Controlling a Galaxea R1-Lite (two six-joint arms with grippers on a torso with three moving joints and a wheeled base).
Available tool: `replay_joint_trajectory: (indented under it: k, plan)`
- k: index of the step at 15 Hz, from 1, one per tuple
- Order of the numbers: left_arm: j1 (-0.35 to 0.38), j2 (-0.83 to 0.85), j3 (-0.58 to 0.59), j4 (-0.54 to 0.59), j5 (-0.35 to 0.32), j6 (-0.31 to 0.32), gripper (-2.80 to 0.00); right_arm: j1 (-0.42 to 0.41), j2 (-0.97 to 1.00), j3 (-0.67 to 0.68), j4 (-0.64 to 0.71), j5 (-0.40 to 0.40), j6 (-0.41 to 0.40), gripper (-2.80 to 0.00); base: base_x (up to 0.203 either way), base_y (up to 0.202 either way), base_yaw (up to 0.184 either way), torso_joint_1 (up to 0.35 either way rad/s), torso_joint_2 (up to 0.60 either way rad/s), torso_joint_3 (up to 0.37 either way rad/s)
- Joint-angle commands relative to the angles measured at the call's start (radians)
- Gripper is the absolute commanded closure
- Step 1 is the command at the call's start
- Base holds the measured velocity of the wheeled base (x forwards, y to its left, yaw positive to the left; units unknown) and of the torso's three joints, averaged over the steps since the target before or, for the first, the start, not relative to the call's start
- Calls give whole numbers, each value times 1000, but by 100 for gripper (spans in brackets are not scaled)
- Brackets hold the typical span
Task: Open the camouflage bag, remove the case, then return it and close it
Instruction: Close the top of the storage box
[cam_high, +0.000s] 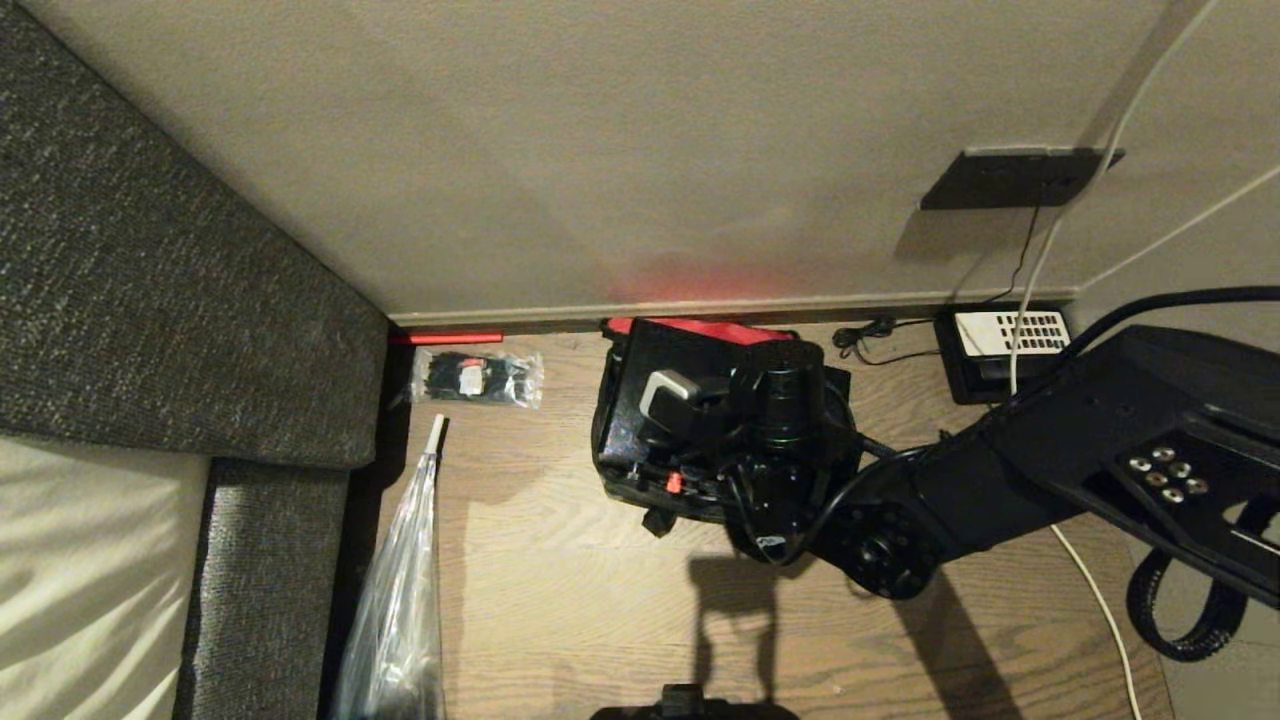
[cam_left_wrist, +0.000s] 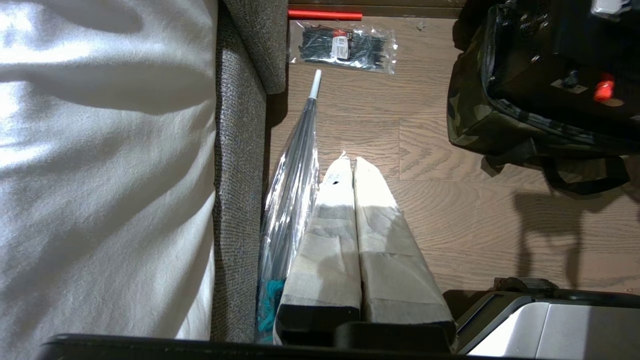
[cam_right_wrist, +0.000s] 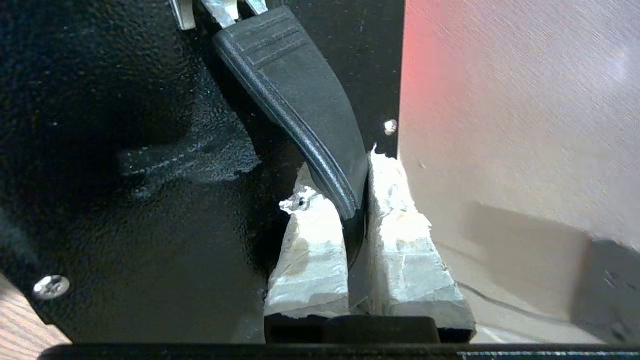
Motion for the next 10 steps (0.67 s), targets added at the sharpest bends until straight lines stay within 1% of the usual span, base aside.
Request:
replay_joint_trajectory:
  k: [1,4,10]
  plan:
    - [0,0,3,0,1,0,0,-11,32,-10,-8,8,-7,0,0,0,0,0,0,0]
    - [0,0,3,0,1,0,0,-21,40,-10,-13,8,-7,0,0,0,0,0,0,0]
    - [0,0,3,0,1,0,0,-27,102,-16,-28,40,-21,0,0,0,0,0,0,0]
